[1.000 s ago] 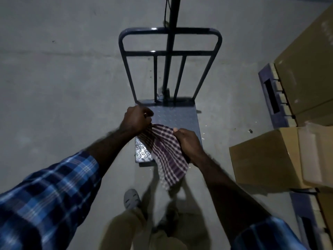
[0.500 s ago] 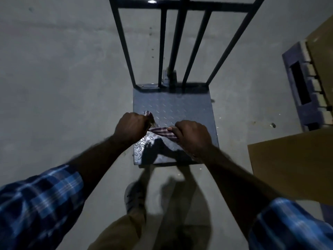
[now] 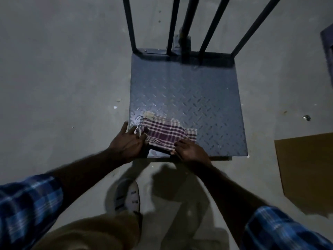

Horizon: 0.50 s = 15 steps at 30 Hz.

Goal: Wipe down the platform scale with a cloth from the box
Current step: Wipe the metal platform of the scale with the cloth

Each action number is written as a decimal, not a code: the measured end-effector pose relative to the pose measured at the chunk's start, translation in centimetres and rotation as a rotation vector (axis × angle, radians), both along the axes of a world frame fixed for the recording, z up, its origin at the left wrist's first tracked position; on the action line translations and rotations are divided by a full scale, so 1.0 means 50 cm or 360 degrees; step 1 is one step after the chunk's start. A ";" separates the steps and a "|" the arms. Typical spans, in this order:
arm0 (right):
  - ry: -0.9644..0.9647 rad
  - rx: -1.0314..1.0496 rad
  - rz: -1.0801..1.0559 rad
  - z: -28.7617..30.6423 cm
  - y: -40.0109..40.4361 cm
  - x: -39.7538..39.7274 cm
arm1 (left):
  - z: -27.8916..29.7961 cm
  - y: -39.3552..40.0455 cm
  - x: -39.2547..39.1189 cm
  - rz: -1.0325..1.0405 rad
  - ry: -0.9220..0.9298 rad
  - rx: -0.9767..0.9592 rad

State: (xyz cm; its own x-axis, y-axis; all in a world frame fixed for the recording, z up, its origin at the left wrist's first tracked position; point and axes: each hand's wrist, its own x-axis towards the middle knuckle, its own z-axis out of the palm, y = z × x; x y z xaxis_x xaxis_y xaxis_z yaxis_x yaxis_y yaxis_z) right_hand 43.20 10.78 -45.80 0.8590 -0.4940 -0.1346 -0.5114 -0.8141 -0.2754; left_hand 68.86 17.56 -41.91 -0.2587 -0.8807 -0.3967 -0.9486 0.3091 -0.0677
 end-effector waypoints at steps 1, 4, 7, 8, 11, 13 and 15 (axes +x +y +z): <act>-0.0019 0.0044 -0.0094 -0.008 0.011 0.003 | -0.005 -0.003 -0.002 0.0018 0.0013 0.0015; 0.0006 0.0234 -0.0675 -0.017 0.016 0.022 | -0.017 -0.031 0.013 0.0128 0.0069 -0.0046; -0.0260 0.0295 -0.1119 0.005 -0.038 0.056 | 0.002 -0.084 0.043 0.0129 0.0163 -0.0318; -0.0407 0.0249 -0.1180 0.026 -0.065 0.073 | 0.009 -0.104 0.057 0.0129 0.0179 -0.0452; -0.0704 0.0117 -0.1143 0.097 -0.154 0.119 | 0.054 -0.162 0.091 0.0216 0.0216 -0.0820; -0.0837 0.0060 -0.0964 0.148 -0.194 0.141 | 0.092 -0.180 0.104 0.0256 0.0233 -0.0963; -0.0874 0.0039 -0.0726 0.182 -0.208 0.146 | 0.112 -0.167 0.114 0.0210 0.0264 -0.1000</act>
State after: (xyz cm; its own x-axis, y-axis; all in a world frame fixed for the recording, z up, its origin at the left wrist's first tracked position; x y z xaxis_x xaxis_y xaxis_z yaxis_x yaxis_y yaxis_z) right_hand 50.48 0.39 -36.71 0.5140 -0.8227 0.2427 -0.5818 -0.5423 -0.6062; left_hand 74.58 9.22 -36.29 -0.1460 -0.9600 0.2388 -0.9892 0.1387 -0.0472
